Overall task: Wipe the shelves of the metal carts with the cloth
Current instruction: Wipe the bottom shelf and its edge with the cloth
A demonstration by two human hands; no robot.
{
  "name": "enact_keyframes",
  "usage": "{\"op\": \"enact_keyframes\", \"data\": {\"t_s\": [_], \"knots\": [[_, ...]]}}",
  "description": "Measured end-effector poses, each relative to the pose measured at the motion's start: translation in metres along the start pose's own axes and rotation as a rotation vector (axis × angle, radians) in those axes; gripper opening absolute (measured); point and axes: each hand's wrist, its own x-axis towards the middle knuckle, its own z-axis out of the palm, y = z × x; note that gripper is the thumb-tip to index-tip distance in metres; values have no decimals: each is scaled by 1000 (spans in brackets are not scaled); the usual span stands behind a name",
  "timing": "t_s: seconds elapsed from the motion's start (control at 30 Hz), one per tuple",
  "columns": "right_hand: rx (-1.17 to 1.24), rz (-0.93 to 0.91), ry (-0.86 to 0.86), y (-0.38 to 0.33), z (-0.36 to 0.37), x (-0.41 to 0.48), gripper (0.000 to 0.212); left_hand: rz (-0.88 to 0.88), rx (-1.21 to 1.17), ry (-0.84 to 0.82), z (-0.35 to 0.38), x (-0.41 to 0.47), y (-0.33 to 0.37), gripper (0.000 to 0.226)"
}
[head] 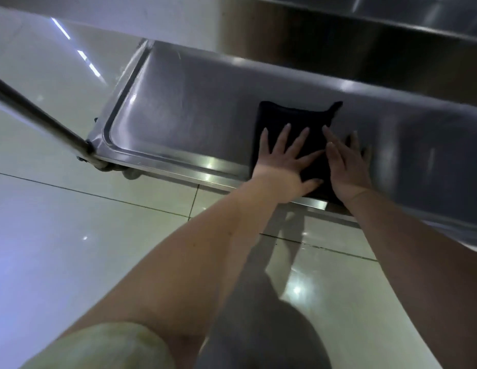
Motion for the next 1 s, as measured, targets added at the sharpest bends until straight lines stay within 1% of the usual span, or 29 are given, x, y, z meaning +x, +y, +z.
{"op": "enact_keyframes", "data": {"t_s": [0.03, 0.1, 0.2, 0.27, 0.33, 0.43, 0.5, 0.57, 0.63, 0.67, 0.73, 0.8, 0.83, 0.87, 0.9, 0.97, 1.0], "knots": [[-3, 3, 3, -1, 0, -2, 48, 4, 4, -1, 0, 1, 7, 70], [-87, -6, -11, 0, 2, -3, 48, -9, -3, 38, 2, -5, 1, 70], [-302, -43, -75, 4, 7, 3, 55, -49, -3, 76, 3, -26, -43, 68], [-441, -40, -113, 6, 9, 7, 60, -165, -17, 74, 0, -44, -90, 67], [-528, -42, -127, 4, 11, 6, 64, -338, -29, 78, -2, -66, -142, 66], [-552, -58, -174, 4, 10, 6, 66, -583, -63, 34, -5, -93, -196, 62], [-523, -103, -268, 7, -1, 8, 69, -664, -67, 0, -6, -96, -202, 62], [-500, -170, -356, 16, -20, 2, 71, -665, -83, -9, -9, -89, -186, 62], [-503, -198, -384, 37, -36, -15, 67, -582, -61, -4, -8, -77, -154, 63], [-518, -177, -361, 50, -42, -28, 63, -512, -34, -5, -7, -69, -132, 64], [-531, -87, -261, 75, -47, -52, 57, -359, 8, -14, -5, -49, -81, 66], [-491, -59, -157, 91, -44, -62, 55, -215, 26, -20, -2, -24, -23, 68], [-415, -63, -107, 94, -42, -62, 58, -153, 32, -23, -1, -12, 7, 69], [-274, -58, -40, 96, -42, -60, 60, -105, 36, -29, 1, 0, 37, 69], [-92, -34, 41, 97, -44, -57, 58, -70, 39, -32, 2, 10, 68, 69], [244, 52, 168, 101, -53, -53, 44, -30, 38, -39, 4, 23, 128, 71], [337, 106, 201, 108, -58, -51, 40, -11, 36, -56, 5, 28, 154, 72]]}}
